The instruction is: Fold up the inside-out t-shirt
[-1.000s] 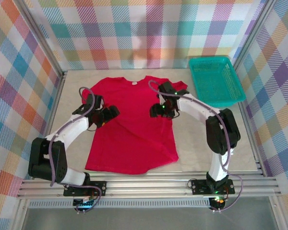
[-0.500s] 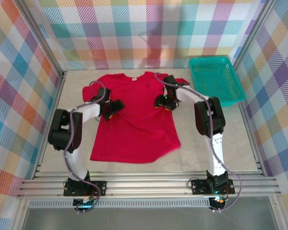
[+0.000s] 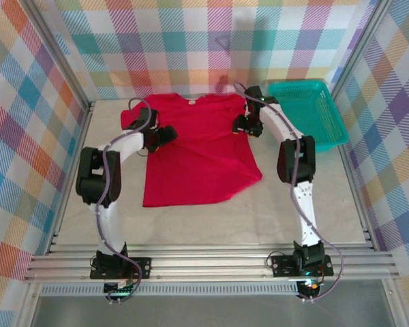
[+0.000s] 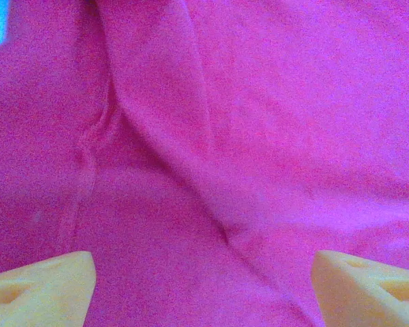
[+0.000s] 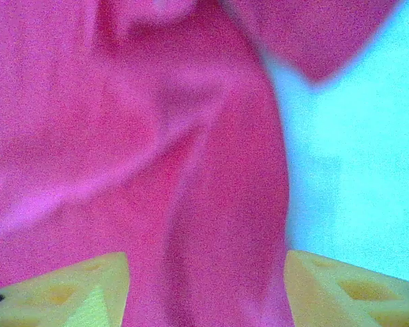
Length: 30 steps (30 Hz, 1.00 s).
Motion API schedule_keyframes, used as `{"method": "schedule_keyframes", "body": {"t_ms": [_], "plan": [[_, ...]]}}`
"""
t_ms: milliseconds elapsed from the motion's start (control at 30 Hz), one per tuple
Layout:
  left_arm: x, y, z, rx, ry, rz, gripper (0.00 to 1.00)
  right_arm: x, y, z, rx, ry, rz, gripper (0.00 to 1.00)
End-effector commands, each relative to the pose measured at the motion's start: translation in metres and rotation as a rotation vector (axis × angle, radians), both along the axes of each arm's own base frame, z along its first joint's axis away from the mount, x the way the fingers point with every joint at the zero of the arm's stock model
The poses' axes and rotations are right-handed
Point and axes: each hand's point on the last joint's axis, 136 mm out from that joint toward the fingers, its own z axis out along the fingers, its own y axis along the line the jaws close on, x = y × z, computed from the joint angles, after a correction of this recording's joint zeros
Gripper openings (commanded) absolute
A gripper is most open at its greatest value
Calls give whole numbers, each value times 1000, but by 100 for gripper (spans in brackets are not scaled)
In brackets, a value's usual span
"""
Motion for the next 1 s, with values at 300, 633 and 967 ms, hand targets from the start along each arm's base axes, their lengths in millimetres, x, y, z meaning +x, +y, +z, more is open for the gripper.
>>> {"method": "schedule_keyframes", "body": {"t_ms": [300, 633, 967], "plan": [[-128, 8, 46, 40, -68, -46, 80, -210, 59, 8, -7, -26, 245, 38], [-147, 5, 24, 8, -25, -34, 79, -261, 74, -46, -98, 52, 279, 56], [-147, 5, 29, 19, -24, -38, 79, -254, 76, -61, -147, 72, 281, 36]]}}
